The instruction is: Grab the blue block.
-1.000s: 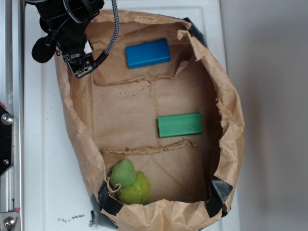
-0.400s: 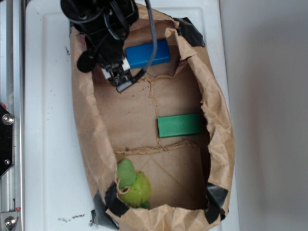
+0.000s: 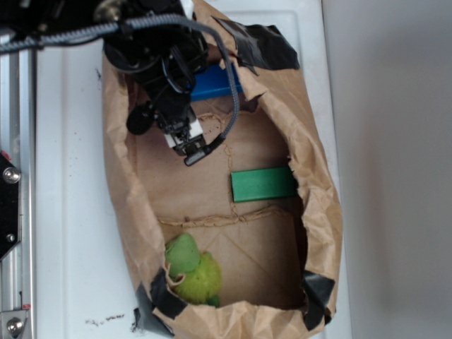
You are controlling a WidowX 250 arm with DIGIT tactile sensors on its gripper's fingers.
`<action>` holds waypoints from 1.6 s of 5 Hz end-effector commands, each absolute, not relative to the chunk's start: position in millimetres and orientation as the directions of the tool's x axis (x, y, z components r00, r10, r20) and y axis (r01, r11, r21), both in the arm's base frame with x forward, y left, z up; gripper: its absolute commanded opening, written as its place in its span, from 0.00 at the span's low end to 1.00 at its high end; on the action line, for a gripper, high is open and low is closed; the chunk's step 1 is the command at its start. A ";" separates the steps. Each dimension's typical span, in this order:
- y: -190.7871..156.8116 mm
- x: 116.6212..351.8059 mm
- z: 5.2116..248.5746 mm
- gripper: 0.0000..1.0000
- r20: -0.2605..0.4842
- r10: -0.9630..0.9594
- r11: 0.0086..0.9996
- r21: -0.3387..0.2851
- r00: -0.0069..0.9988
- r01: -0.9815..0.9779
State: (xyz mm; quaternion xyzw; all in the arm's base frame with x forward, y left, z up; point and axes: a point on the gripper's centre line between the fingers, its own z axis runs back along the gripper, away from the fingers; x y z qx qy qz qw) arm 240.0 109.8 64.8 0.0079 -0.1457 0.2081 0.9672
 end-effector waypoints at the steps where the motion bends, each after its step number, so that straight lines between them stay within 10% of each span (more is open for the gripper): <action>1: 135.0 259.8 54.3 1.00 0.329 0.398 0.911 -0.036 0.856 -0.410; 8: 169.6 294.8 53.4 1.00 0.400 0.427 0.890 -0.027 0.811 -0.456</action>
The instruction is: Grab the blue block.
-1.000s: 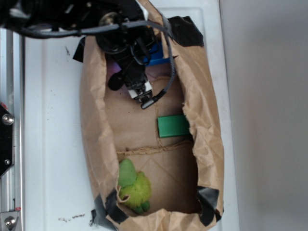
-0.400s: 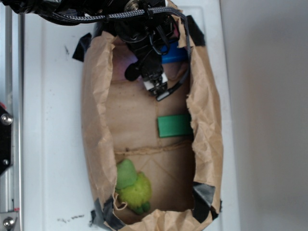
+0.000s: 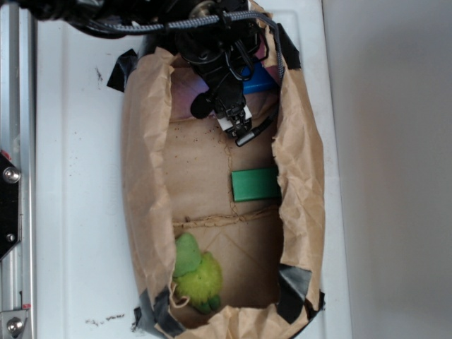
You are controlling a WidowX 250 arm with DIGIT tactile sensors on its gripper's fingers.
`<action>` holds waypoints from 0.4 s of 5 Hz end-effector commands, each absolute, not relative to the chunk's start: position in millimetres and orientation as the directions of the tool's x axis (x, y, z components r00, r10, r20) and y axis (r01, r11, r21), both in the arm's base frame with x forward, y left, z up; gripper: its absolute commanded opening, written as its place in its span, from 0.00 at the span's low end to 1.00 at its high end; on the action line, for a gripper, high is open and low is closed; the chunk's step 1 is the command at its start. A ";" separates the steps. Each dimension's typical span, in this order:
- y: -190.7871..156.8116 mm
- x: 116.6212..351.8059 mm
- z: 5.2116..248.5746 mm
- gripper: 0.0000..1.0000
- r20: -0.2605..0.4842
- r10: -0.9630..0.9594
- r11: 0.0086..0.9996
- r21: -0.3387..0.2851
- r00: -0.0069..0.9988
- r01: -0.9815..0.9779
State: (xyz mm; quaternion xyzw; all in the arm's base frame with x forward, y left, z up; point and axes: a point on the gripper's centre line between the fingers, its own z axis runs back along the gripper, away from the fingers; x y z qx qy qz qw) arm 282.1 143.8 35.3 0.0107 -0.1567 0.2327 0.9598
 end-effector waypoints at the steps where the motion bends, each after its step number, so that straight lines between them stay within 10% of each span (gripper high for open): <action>1: 175.6 301.6 48.3 1.00 0.434 0.431 0.882 -0.017 0.791 -0.471; 2: 178.2 303.8 46.7 1.00 0.440 0.429 0.882 -0.014 0.789 -0.471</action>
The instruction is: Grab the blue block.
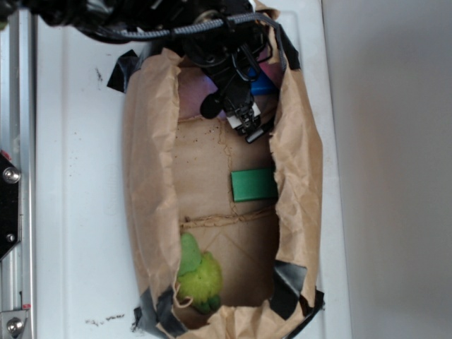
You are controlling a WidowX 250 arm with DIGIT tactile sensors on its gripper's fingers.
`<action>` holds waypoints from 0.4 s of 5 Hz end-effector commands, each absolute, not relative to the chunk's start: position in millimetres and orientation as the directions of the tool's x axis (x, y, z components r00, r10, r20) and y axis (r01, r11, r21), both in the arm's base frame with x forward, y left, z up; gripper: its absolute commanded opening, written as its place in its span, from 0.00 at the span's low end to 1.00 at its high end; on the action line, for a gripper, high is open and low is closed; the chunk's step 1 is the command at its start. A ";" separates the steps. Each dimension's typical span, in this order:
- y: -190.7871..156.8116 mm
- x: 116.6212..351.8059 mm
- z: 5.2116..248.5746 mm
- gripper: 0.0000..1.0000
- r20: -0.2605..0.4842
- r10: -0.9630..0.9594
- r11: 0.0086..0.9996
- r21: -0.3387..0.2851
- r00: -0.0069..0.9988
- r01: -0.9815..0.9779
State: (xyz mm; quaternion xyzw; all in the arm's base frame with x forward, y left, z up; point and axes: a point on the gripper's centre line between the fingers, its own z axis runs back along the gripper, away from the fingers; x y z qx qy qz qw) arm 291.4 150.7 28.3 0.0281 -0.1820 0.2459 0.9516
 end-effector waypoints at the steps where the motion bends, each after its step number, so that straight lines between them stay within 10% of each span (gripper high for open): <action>1: 178.2 305.0 44.3 1.00 0.451 0.424 0.882 -0.009 0.786 -0.471; 2: 178.1 305.5 43.6 1.00 0.453 0.422 0.883 -0.009 0.785 -0.469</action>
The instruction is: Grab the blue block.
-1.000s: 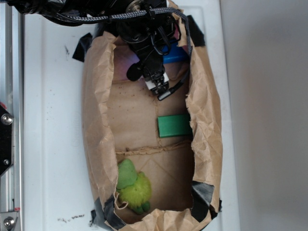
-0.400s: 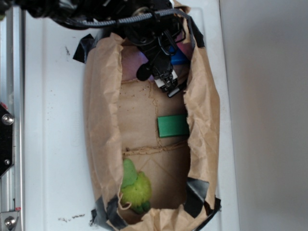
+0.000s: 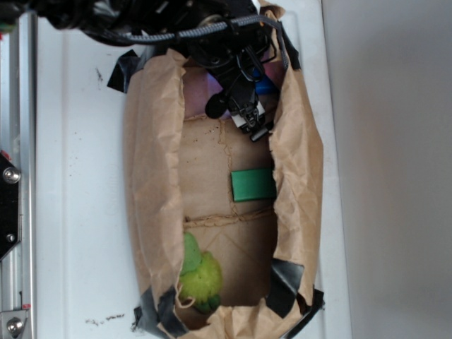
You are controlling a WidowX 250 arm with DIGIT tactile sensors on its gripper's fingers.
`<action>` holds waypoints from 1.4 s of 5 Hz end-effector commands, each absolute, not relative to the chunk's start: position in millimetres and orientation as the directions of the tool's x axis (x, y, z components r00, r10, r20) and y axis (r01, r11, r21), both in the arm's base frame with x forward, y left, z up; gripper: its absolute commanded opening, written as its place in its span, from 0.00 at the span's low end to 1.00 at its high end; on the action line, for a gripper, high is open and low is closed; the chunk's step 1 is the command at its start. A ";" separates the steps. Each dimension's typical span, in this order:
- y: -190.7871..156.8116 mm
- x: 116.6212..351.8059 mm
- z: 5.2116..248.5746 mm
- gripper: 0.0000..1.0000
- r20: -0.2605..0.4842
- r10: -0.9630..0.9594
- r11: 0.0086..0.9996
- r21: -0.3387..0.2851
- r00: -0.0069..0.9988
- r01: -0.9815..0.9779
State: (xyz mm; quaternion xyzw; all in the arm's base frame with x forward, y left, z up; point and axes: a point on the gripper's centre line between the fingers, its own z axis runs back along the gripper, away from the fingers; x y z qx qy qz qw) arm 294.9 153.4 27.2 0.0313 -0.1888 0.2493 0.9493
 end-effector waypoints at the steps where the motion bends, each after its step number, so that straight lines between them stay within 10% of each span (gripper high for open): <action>1: 177.4 303.9 41.8 1.00 0.459 0.411 0.888 -0.005 0.788 -0.460; 7: 175.0 289.4 37.4 1.00 0.531 0.266 0.951 -0.006 0.805 -0.310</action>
